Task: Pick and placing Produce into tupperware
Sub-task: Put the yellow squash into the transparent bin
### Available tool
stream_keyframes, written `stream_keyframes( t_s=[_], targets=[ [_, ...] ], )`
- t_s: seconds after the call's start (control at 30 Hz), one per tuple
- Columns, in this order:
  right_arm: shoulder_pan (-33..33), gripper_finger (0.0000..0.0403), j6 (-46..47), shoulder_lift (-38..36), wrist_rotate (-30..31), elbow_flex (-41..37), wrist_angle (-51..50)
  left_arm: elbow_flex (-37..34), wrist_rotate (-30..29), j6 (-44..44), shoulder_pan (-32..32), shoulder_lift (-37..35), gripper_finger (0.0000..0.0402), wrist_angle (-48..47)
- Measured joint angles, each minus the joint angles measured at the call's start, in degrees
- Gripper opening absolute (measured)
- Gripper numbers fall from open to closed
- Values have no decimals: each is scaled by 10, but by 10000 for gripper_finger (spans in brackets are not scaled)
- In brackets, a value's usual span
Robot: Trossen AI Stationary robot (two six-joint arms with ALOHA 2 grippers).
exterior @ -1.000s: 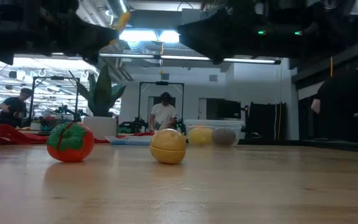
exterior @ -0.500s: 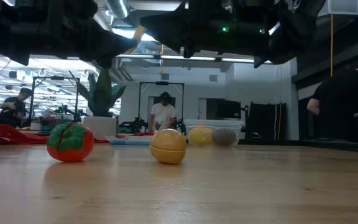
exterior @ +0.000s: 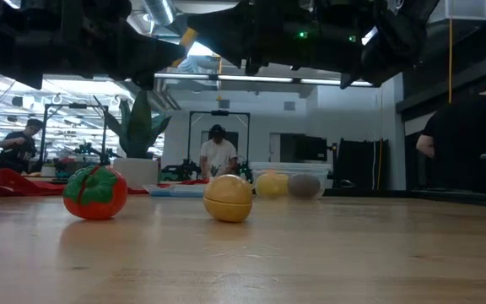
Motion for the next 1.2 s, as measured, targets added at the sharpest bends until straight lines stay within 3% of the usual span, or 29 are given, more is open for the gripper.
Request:
stream_keyframes(
  t_s=[0.33, 0.8, 0.93, 1.2],
  targets=[
    [-7, 177, -4, 38, 0, 43, -9, 0, 0, -2, 0, 0, 0, -1],
    [-11, 169, -4, 39, 0, 44, -18, 0, 0, -3, 0, 0, 0, -5],
    [-11, 134, -4, 39, 0, 44, -18, 0, 0, -3, 0, 0, 0, -5],
    [-11, 18, -4, 39, -1, 44, -28, 0, -1, -3, 0, 0, 0, -16]
  ],
)
